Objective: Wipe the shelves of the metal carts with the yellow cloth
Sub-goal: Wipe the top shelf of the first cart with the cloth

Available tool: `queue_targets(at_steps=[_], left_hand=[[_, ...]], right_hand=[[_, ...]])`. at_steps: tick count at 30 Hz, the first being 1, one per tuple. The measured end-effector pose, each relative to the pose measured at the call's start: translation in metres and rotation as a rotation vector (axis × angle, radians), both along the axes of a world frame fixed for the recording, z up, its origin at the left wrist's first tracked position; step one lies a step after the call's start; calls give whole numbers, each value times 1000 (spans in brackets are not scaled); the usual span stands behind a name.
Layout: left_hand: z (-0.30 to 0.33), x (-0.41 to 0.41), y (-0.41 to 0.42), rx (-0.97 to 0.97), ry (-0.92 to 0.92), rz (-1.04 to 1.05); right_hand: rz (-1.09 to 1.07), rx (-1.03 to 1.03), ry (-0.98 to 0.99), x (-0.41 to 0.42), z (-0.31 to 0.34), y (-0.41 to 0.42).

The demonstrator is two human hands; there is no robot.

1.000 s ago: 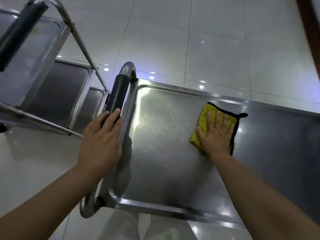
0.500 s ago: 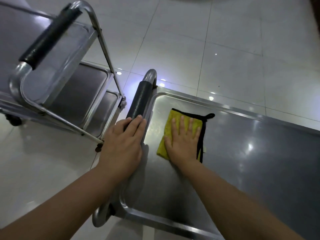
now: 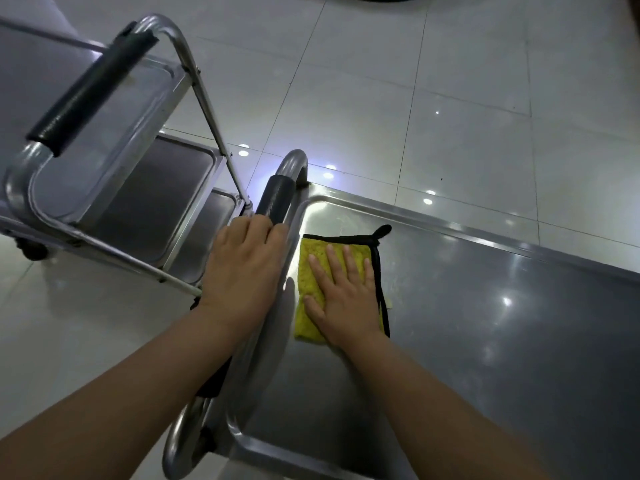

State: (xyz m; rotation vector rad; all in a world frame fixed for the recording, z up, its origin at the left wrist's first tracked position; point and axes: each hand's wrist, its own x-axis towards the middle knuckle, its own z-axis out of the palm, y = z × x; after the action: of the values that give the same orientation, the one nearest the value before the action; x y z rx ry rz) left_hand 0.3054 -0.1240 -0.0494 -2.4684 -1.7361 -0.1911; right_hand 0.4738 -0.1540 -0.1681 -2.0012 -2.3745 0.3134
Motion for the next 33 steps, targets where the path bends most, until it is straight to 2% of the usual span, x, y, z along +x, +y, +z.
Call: queue_targets(at_steps=[8,20,27,33], left_hand=[[-2,2,1,-90,23,30],[-1,11,-4,-35,1,-15],[-4,6,-3,1,-111,-13],[-5,-1,-2,-37,-176,-13]], right_hand=[[-190,-3,-10,97,3,-1],[-582,-72,-94,218,16,-21],[-721,-119,-122,185,10,-2],[-431,-79,-111,88,4,26]])
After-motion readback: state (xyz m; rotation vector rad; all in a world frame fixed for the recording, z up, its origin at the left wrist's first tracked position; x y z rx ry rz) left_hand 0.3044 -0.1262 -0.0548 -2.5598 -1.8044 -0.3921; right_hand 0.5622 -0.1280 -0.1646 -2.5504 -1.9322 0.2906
